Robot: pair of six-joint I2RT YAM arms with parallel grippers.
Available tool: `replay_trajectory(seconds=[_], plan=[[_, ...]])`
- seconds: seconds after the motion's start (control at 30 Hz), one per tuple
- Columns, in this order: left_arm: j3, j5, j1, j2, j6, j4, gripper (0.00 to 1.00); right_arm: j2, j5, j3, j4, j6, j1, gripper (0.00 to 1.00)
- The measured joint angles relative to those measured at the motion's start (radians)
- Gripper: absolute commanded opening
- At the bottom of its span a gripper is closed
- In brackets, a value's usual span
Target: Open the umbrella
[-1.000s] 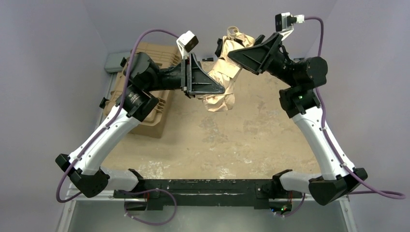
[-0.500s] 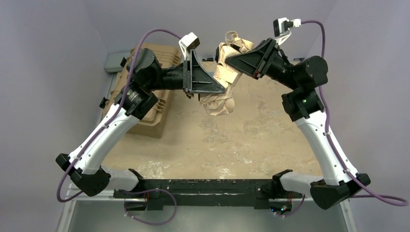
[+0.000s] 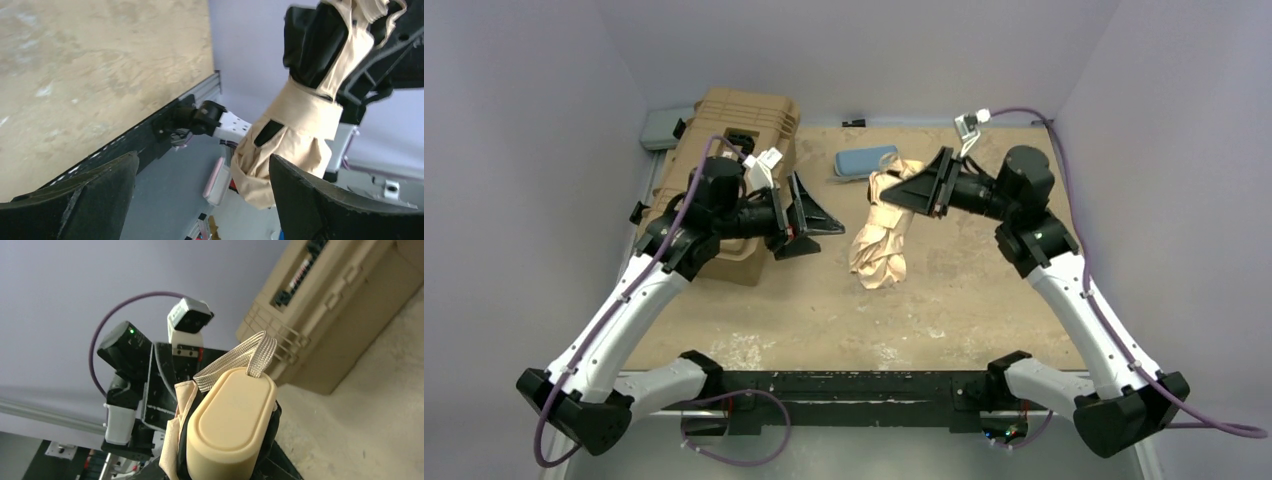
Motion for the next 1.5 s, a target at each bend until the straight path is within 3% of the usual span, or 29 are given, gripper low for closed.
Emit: replay_trajectory(seconds=[0.03, 0.1, 0.17, 0.23, 0.37, 0.5, 0.67, 0.87, 0.93, 1.13, 1.5], plan=[[-0.023, -0.016, 0.008, 0.000, 0.010, -0.031, 0.96, -0.016, -0.005, -0.058, 0.034, 0.023, -0.001, 0.06], [-0.019, -0.068, 0.011, 0.024, 0.051, -0.129, 0.94, -0.042, -0.005, -0.164, 0.061, 0.057, 0.000, 0.00], [0.022, -0.131, 0.011, 0.041, 0.101, -0.227, 0.92, -0.050, -0.001, -0.204, 0.052, 0.063, -0.001, 0.00], [0.069, -0.214, 0.011, 0.031, 0.161, -0.299, 0.97, -0.053, 0.010, -0.205, 0.038, 0.053, 0.000, 0.00], [0.096, -0.380, 0.026, -0.076, 0.235, -0.360, 1.00, -0.045, 0.084, -0.111, -0.136, -0.065, 0.002, 0.00], [0.066, -0.393, 0.116, -0.181, 0.237, -0.367, 0.97, -0.013, 0.210, 0.055, -0.359, -0.230, 0.003, 0.00], [0.119, -0.397, 0.121, -0.126, 0.264, -0.438, 1.00, -0.001, 0.377, 0.150, -0.574, -0.345, 0.004, 0.00], [0.246, -0.414, 0.108, -0.034, 0.328, -0.544, 0.92, 0.022, 0.534, 0.152, -0.752, -0.365, 0.018, 0.00], [0.269, -0.446, 0.035, -0.027, 0.344, -0.556, 0.91, 0.026, 0.562, 0.155, -0.792, -0.374, 0.021, 0.00], [0.478, -0.557, -0.345, 0.150, 0.405, -0.591, 0.83, 0.059, 0.595, 0.190, -0.865, -0.416, 0.021, 0.00], [0.790, -0.558, -0.520, 0.489, 0.552, -0.568, 0.77, 0.102, 0.597, 0.315, -0.931, -0.498, 0.021, 0.00]])
